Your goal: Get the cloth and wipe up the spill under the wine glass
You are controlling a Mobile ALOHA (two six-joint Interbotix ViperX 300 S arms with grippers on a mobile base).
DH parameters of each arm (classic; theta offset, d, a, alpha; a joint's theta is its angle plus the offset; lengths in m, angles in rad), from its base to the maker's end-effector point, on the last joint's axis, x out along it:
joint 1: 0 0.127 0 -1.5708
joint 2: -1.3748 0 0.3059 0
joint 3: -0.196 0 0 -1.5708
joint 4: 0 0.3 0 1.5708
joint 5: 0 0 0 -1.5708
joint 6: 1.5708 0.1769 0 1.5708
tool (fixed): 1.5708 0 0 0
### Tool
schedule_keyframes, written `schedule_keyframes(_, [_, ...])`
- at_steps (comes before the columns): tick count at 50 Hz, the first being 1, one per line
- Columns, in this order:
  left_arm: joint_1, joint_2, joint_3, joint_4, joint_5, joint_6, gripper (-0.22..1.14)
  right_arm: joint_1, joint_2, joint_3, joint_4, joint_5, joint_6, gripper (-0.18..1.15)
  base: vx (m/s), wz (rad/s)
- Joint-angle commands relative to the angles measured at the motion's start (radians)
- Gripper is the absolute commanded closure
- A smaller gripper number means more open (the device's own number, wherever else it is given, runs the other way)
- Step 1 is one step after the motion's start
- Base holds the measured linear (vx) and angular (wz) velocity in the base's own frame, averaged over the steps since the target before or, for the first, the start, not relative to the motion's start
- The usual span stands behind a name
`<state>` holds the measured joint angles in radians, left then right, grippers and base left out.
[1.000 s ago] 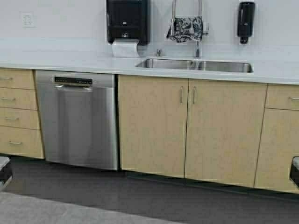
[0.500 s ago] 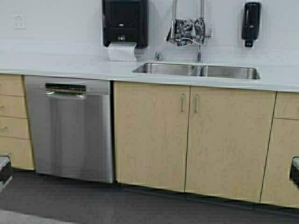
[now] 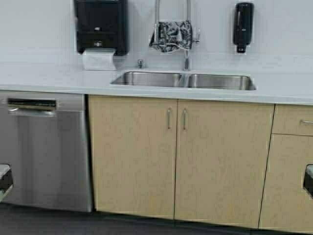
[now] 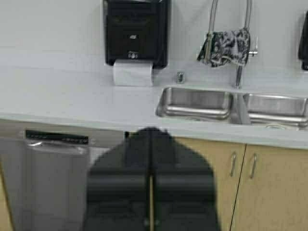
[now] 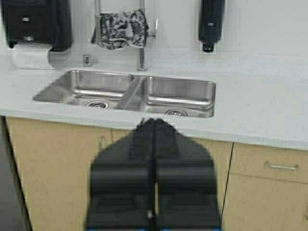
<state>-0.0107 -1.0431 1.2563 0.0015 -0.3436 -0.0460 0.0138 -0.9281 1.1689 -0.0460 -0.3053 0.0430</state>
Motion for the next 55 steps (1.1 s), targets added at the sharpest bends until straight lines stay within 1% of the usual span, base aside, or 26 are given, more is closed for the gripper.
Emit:
schedule_keyframes(1, [0.002,0.000,-0.008,-0.002,0.002,-0.006,0.89,0.000,0.017,-0.018,-0.002,-0.012,0.006,0.92,0.36,-0.05])
schedule_keyframes(18, [0.002,0.041,-0.032,0.000,-0.018,-0.008,0.89,0.000,0.017,-0.020,-0.002,-0.012,0.006,0.92,0.36,0.01])
schedule_keyframes(35, [0.002,0.046,-0.018,0.000,-0.025,-0.012,0.89,0.002,0.006,-0.017,-0.002,-0.012,0.009,0.92,0.38,0.07])
schedule_keyframes(47, [0.000,0.032,-0.006,0.000,-0.023,-0.018,0.89,0.049,0.006,-0.020,-0.002,-0.012,0.008,0.92,0.38,0.04])
schedule_keyframes(55, [0.002,0.031,-0.008,0.000,-0.023,-0.018,0.89,0.055,0.006,-0.020,-0.002,-0.012,0.009,0.92,0.36,0.01])
